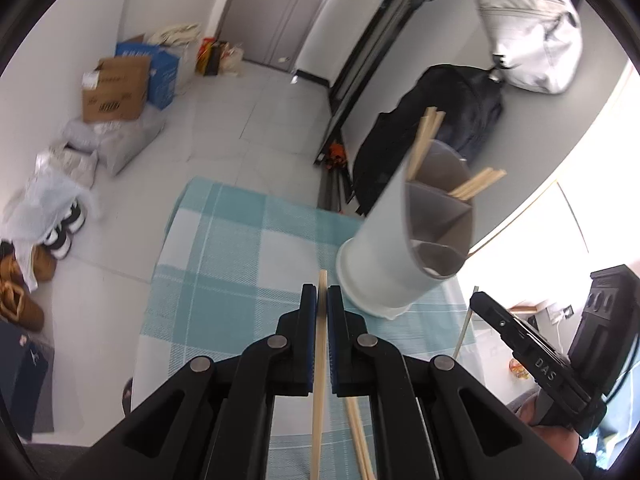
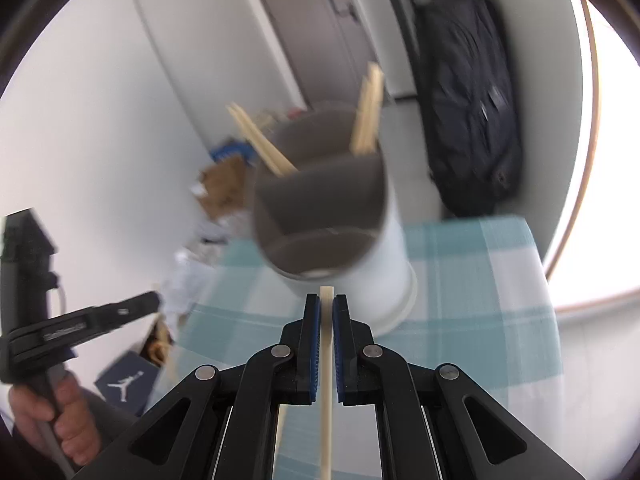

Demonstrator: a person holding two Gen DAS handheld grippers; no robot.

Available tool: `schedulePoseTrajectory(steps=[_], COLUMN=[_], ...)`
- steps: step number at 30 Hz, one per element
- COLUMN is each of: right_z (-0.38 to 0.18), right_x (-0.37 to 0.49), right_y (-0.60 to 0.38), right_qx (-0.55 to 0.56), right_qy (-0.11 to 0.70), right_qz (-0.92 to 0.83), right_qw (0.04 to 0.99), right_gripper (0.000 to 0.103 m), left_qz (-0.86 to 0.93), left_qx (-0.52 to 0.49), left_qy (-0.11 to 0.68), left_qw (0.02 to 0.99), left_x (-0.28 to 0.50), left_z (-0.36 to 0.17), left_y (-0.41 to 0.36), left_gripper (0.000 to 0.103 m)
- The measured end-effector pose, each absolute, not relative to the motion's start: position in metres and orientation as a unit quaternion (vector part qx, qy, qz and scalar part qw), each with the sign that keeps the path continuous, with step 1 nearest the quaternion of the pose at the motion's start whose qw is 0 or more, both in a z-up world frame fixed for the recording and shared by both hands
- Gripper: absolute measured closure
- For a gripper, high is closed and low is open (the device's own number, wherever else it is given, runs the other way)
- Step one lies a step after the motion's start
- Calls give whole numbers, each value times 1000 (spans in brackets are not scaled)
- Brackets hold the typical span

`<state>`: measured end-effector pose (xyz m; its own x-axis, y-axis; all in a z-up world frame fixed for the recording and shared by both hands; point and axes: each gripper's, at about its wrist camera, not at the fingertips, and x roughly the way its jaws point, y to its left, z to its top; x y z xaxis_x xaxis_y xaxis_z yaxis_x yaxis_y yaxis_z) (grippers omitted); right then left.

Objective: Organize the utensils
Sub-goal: 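Lift and carry both held chopsticks up over the white utensil holder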

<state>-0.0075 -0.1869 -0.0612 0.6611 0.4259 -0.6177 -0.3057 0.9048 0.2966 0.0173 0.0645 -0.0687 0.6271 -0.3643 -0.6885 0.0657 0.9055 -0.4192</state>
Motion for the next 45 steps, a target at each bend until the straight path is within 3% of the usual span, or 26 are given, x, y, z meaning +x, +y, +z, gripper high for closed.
schedulePoseTrajectory(steps=[23, 36, 45], right_z=[19, 104, 122], right_x=[-15, 51, 105], right_y=[-203, -203, -194], right_qx=[101, 97, 93], right_qy=[217, 145, 123], right_qz=[254, 271, 270], right_qw=[937, 947, 951], right_gripper=[98, 98, 98], left_qz=[-164, -178, -189], left_qx=[-106, -107, -105], left_qy=[361, 329, 306], left_qw=[912, 921, 927], left_x=[16, 55, 96], left_z=[16, 89, 112], left_y=[13, 11, 5], left_gripper=[102, 102, 102])
